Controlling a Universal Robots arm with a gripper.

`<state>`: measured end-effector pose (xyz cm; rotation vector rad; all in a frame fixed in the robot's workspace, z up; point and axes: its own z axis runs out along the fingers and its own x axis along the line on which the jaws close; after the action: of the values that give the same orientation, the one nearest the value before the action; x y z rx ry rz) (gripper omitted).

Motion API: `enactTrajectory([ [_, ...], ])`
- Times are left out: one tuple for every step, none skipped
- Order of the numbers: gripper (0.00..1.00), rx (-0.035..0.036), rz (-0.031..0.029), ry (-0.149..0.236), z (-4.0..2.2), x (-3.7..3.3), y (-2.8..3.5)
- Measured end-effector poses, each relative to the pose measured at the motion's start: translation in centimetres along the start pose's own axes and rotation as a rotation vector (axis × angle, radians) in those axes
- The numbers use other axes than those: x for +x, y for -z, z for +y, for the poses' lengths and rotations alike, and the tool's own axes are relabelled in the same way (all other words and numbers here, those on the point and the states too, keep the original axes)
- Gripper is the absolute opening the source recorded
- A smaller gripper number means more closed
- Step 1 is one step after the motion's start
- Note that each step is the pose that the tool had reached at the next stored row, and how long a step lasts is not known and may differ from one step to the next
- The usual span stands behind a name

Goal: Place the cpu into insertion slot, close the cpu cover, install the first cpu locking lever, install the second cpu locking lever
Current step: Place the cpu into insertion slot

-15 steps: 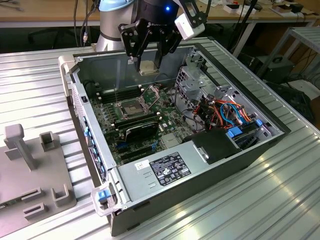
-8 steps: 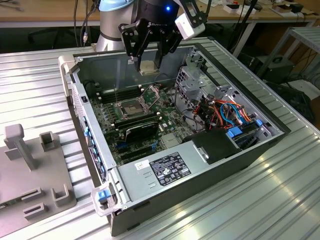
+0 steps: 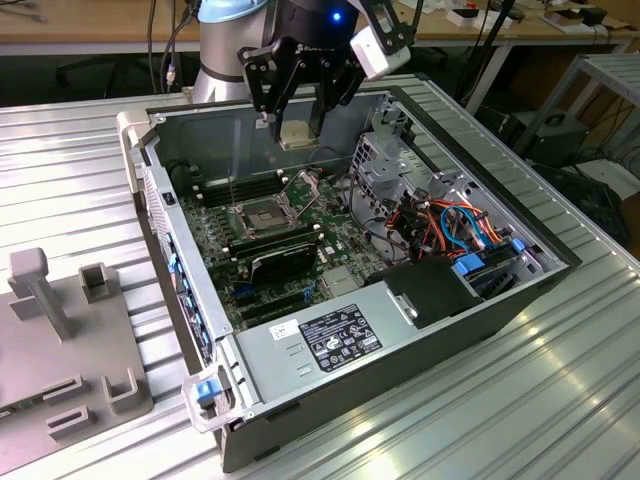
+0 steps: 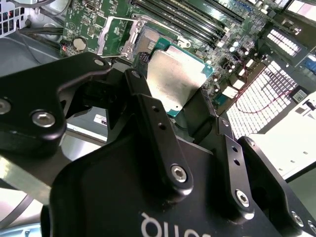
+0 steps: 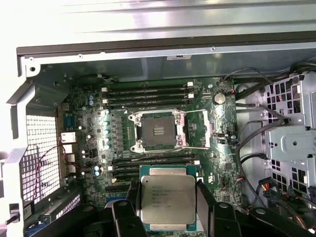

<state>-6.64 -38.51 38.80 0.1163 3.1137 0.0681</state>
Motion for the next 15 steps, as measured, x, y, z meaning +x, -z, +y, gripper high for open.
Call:
enactTrajectory([
  [0.55, 0.0000, 0.0000, 0.000, 0.02, -0.02, -0.01],
  [0.55, 0.0000, 0.0000, 0.000, 0.05, -0.05, -0.01],
  [0.55, -0.0001, 0.0000, 0.000, 0.06, -0.06, -0.01],
  [0.55, -0.0001, 0.0000, 0.000, 0.06, -0.08, -0.02],
  [0.55, -0.0001, -0.0001, 0.000, 0.07, -0.09, -0.02],
  [0.55, 0.0000, -0.0001, 0.000, 0.08, -0.11, -0.02],
  [0.55, -0.0001, 0.0000, 0.000, 0.08, -0.12, -0.03],
  [0.55, 0.0000, 0.0000, 0.000, 0.10, -0.14, -0.03],
  [0.55, 0.0000, 0.0000, 0.000, 0.11, -0.16, -0.03],
  [0.55, 0.0000, 0.0000, 0.000, 0.11, -0.17, -0.03],
  [0.55, -0.0001, 0.0000, 0.000, 0.13, -0.19, -0.03],
  [0.55, 0.0000, 0.0000, 0.000, 0.13, -0.23, -0.04],
  [0.55, -0.0001, -0.0001, 0.000, 0.15, -0.27, -0.04],
  [0.55, 0.0000, 0.0000, 0.000, 0.16, -0.29, -0.04],
  [0.55, 0.0000, 0.0000, 0.000, 0.19, -0.33, -0.04],
])
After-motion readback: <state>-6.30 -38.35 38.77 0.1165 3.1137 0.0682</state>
